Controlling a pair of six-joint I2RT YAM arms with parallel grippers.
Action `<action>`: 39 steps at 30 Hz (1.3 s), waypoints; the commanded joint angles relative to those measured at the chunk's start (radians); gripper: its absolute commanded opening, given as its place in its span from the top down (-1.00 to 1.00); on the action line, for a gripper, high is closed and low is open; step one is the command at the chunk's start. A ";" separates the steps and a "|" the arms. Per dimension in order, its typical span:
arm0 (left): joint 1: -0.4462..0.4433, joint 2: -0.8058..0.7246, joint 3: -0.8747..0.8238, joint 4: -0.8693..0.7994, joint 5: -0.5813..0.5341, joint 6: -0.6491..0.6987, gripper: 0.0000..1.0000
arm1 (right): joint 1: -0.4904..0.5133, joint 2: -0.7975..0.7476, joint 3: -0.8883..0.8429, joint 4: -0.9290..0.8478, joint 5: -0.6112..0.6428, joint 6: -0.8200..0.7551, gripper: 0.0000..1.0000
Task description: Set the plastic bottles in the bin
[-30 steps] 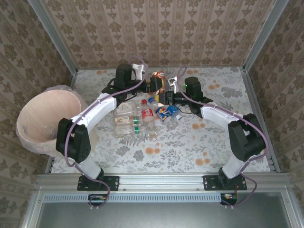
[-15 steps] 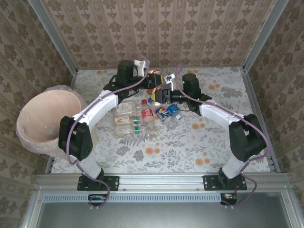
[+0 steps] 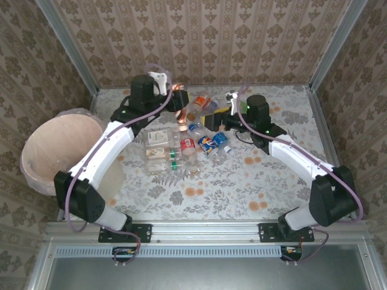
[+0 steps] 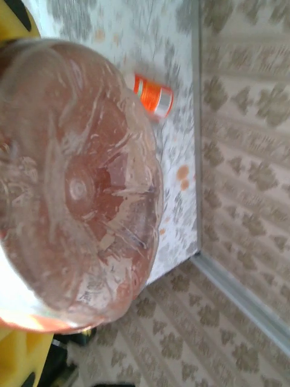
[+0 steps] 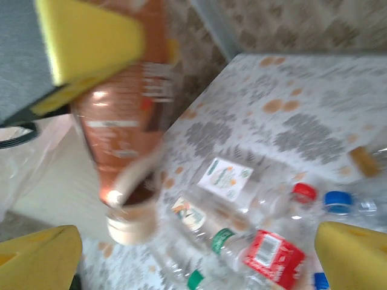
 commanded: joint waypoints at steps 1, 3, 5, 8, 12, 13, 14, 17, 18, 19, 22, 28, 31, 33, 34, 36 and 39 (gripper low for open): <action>0.034 -0.061 0.052 -0.169 -0.199 0.091 -0.02 | -0.015 -0.033 -0.036 -0.011 0.190 -0.031 -1.00; 0.033 -0.089 0.083 -0.245 -0.290 0.118 -0.02 | -0.023 -0.033 -0.045 -0.031 0.253 -0.029 -1.00; 0.034 -0.118 0.105 -0.308 -0.384 0.145 -0.02 | -0.029 -0.033 -0.044 -0.065 0.318 -0.019 -1.00; 0.034 -0.152 0.128 -0.388 -0.532 0.188 -0.02 | -0.041 -0.033 -0.049 -0.080 0.364 -0.010 -1.00; 0.036 -0.179 0.184 -0.489 -0.710 0.256 -0.02 | -0.049 -0.033 -0.048 -0.098 0.403 -0.002 -1.00; 0.036 -0.184 0.205 -0.512 -0.746 0.277 -0.02 | -0.051 -0.033 -0.047 -0.103 0.411 -0.002 -1.00; 0.037 -0.190 0.229 -0.536 -0.791 0.297 -0.02 | -0.054 -0.059 -0.046 -0.109 0.417 -0.002 -1.00; 0.037 -0.207 0.290 -0.586 -0.930 0.348 -0.02 | -0.058 -0.068 -0.042 -0.125 0.429 -0.006 -1.00; 0.036 -0.213 0.303 -0.597 -0.978 0.359 -0.02 | -0.058 -0.071 -0.043 -0.126 0.433 -0.007 -1.00; 0.036 -0.220 0.316 -0.606 -1.028 0.369 -0.02 | -0.059 -0.073 -0.046 -0.128 0.435 -0.010 -1.00; 0.038 -0.243 0.325 -0.610 -1.155 0.408 -0.02 | -0.060 -0.083 -0.055 -0.129 0.443 -0.015 -1.00; 0.133 -0.264 0.296 -0.598 -1.255 0.460 -0.03 | -0.064 -0.090 -0.048 -0.146 0.464 -0.033 -1.00; 0.230 -0.273 0.284 -0.633 -1.215 0.432 -0.04 | -0.065 -0.093 -0.045 -0.152 0.477 -0.041 -1.00; 0.289 -0.279 0.270 -0.658 -1.204 0.415 -0.04 | -0.066 -0.100 -0.044 -0.150 0.484 -0.043 -1.00; 0.324 -0.285 0.260 -0.672 -1.198 0.402 -0.03 | -0.067 -0.101 -0.043 -0.147 0.486 -0.046 -1.00; 0.392 -0.295 0.231 -0.697 -1.170 0.380 -0.04 | -0.067 -0.102 -0.038 -0.144 0.490 -0.052 -1.00; 0.509 -0.312 0.166 -0.710 -1.135 0.353 -0.06 | -0.068 -0.096 -0.020 -0.151 0.491 -0.061 -1.00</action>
